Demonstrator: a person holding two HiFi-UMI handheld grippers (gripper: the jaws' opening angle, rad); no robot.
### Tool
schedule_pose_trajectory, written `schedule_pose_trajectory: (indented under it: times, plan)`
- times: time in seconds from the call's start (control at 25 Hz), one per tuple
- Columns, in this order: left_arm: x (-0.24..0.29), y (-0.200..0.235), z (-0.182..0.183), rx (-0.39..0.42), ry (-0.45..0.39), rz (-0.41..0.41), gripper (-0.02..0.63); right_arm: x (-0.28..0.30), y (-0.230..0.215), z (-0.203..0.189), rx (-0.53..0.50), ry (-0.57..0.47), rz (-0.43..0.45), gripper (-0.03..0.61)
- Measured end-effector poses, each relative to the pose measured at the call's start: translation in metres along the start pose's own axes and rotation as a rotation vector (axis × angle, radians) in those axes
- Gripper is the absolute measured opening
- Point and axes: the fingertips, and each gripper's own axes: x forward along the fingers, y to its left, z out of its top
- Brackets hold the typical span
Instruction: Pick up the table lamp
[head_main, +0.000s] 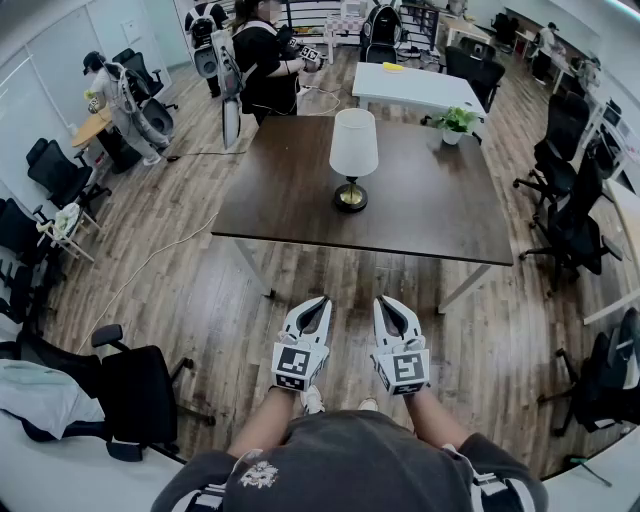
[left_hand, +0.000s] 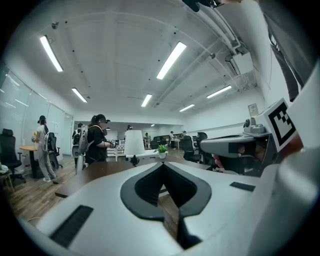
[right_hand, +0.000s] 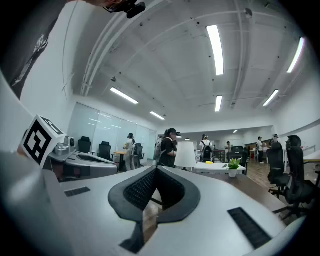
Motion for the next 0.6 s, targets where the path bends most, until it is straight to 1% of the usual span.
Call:
schedule_pose_trajectory:
  times: [0.16,0.6]
  plan:
    - [-0.001,0.007,-0.006,0.003,0.024,-0.007,0.006,0.007,0.004,0.000,-0.003,0.006,-0.004,0.017]
    - [-0.007,0.041,-0.015,-0.008,0.024,-0.033,0.006,0.034,0.029,0.001,-0.008,0.008,-0.018,0.017]
